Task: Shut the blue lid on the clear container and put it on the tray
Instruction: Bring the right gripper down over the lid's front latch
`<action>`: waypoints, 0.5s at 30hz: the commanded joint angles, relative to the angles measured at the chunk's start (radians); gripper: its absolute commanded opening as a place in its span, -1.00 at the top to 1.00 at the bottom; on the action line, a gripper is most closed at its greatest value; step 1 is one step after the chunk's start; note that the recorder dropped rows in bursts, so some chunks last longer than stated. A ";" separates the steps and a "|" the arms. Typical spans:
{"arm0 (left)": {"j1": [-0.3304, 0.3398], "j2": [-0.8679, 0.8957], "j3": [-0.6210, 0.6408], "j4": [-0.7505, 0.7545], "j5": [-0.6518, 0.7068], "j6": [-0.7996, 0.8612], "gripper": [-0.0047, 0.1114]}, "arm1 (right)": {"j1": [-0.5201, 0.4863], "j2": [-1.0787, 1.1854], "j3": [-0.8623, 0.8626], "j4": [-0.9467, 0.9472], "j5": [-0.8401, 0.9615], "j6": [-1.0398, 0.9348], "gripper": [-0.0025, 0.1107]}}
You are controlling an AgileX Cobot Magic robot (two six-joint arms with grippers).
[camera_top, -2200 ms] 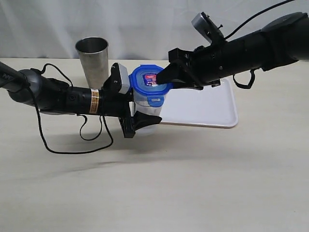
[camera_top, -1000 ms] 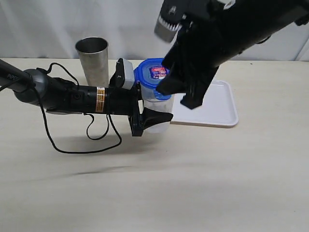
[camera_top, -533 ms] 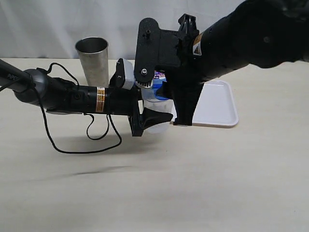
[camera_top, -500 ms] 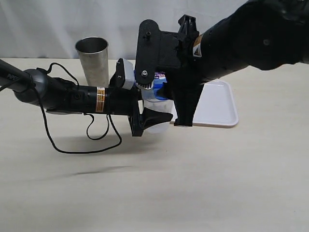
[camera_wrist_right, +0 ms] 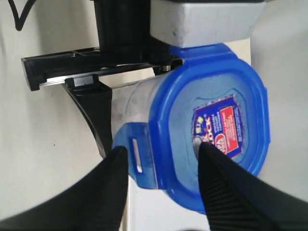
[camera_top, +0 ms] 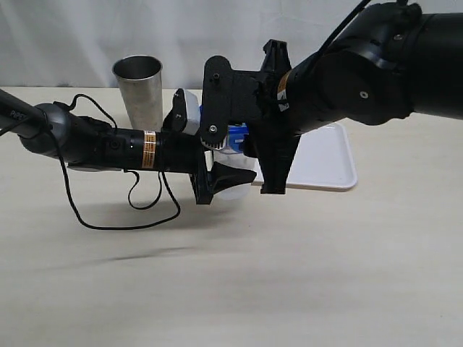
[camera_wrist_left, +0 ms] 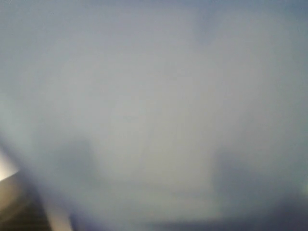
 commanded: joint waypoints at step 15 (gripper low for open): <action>-0.003 -0.006 -0.006 -0.026 -0.128 -0.043 0.92 | 0.001 0.107 0.005 -0.059 -0.068 -0.003 0.29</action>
